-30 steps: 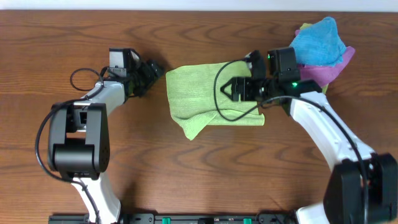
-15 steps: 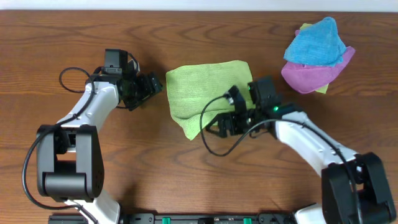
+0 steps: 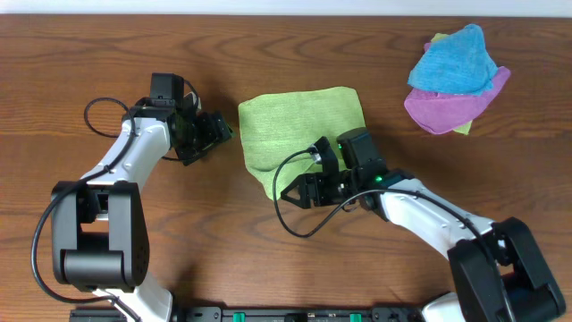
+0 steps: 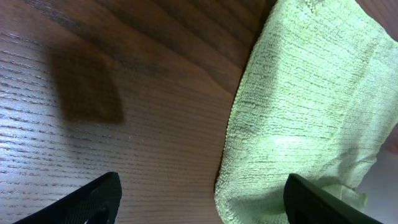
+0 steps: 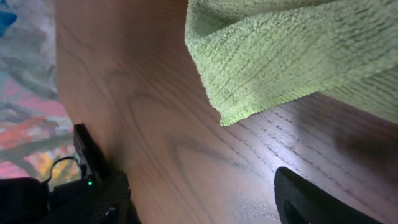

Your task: Fold the cloth

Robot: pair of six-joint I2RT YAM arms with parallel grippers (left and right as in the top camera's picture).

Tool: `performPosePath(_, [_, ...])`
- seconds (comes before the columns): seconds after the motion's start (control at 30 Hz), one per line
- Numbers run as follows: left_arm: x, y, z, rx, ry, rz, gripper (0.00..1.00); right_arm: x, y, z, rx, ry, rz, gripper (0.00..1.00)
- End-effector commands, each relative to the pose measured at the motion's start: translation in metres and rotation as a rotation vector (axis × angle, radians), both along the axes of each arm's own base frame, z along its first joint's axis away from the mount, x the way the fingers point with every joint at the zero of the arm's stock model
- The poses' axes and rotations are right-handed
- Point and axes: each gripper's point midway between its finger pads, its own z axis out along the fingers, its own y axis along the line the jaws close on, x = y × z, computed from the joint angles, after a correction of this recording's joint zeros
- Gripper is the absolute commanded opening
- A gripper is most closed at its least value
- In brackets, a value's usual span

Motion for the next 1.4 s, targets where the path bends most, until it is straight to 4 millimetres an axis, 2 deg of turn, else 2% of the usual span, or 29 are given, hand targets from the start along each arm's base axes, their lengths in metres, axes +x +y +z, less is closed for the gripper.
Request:
performPosePath(0.0, [0.004,0.002,0.010,0.011,-0.034,-0.013,0.85,0.001,-0.002,-0.009,-0.051,0.011,-0.043,0.73])
performPosePath(0.23, [0.004,0.001,0.010,0.011,-0.034,-0.014,0.86,0.007,-0.001,-0.017,-0.061,0.007,-0.062,0.71])
performPosePath(0.37, [0.004,0.001,0.010,0.011,-0.034,-0.014,0.86,0.012,0.006,-0.024,-0.035,0.029,-0.082,0.70])
performPosePath(0.77, [0.004,0.001,0.010,0.011,-0.035,-0.014,0.89,0.005,0.028,-0.035,-0.024,0.043,-0.069,0.68])
performPosePath(1.37, [0.003,0.001,0.010,0.010,-0.033,-0.014,0.89,0.015,0.020,-0.048,-0.131,-0.020,-0.134,0.63])
